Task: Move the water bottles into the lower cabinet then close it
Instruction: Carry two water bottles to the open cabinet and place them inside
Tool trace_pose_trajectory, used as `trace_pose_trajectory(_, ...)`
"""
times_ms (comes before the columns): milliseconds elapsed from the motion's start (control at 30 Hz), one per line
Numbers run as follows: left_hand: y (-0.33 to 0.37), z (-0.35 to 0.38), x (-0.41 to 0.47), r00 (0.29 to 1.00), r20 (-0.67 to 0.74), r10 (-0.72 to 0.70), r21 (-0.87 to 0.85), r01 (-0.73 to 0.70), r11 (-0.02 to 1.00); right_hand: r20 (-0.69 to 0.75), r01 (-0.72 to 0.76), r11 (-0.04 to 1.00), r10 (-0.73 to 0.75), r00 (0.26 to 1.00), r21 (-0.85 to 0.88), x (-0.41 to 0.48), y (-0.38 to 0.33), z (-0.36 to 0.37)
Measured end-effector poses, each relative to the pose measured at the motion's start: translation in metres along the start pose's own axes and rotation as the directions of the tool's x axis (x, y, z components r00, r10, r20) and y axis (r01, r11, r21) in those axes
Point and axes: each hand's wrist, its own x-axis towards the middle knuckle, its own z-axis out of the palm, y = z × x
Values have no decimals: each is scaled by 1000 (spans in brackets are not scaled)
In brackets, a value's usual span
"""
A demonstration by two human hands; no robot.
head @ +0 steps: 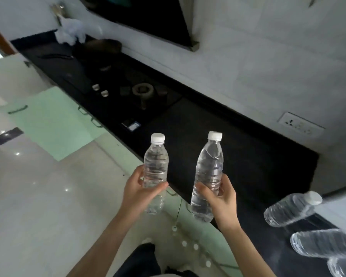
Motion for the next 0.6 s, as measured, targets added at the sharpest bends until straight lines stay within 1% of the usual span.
trace_pose_trajectory(133,8,-56,-19,985,-174,-10,-44,3,999,149,64,998,-60,987,-26,-3,-26,53)
trace_pose_trajectory(267,-9,-113,-50,946,-302,-119,-178,67,982,288,65,997,-52,956,-38,-23,-28,112)
trace_pose_trajectory(367,-37,-160,-80,889,-407,-209,-264,104,959,410,55,994,-11,912,-94,-48,-14,162)
trace_pose_trajectory(467,-73,-214,-114,817,-504,-280,-295,142,945,510,54,984,41,859,-169,-83,10,216)
trace_pose_trajectory(600,-123,-300,-164,735,-584,-344,-296,202,934,624,58,973,96,775,-221,-141,41,304)
